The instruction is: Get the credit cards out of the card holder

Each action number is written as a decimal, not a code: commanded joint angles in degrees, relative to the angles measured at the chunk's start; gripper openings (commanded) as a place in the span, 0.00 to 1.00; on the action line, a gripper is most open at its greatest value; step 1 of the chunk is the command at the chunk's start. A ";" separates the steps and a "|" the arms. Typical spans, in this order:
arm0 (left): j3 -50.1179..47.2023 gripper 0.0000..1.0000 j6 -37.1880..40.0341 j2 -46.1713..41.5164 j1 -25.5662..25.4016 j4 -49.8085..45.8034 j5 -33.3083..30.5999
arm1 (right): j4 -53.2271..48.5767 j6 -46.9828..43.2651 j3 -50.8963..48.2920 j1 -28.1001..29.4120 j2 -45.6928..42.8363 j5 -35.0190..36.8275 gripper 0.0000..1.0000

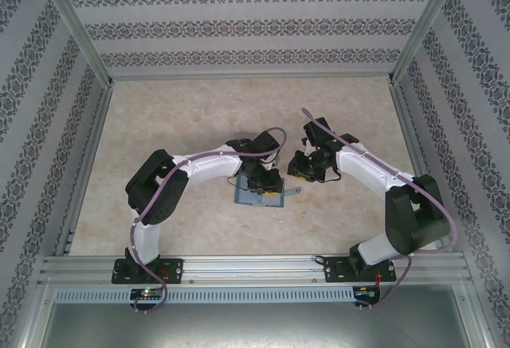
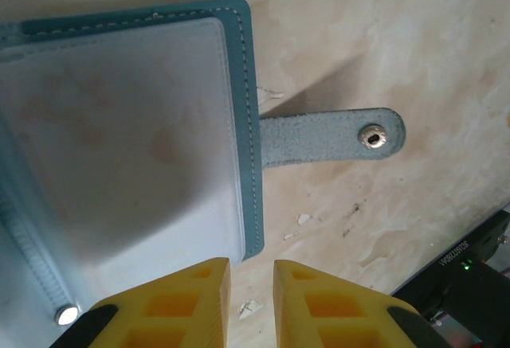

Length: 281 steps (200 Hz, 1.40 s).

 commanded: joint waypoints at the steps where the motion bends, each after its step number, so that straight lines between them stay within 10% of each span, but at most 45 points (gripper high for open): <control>1: -0.58 0.20 -1.15 1.95 -0.49 3.15 2.12 | -0.29 -0.45 -1.06 -0.24 -0.60 -0.40 0.28; 281: -8.28 0.02 1.06 -2.28 2.65 2.82 -1.04 | 11.17 5.07 -0.68 5.55 11.81 -8.67 0.36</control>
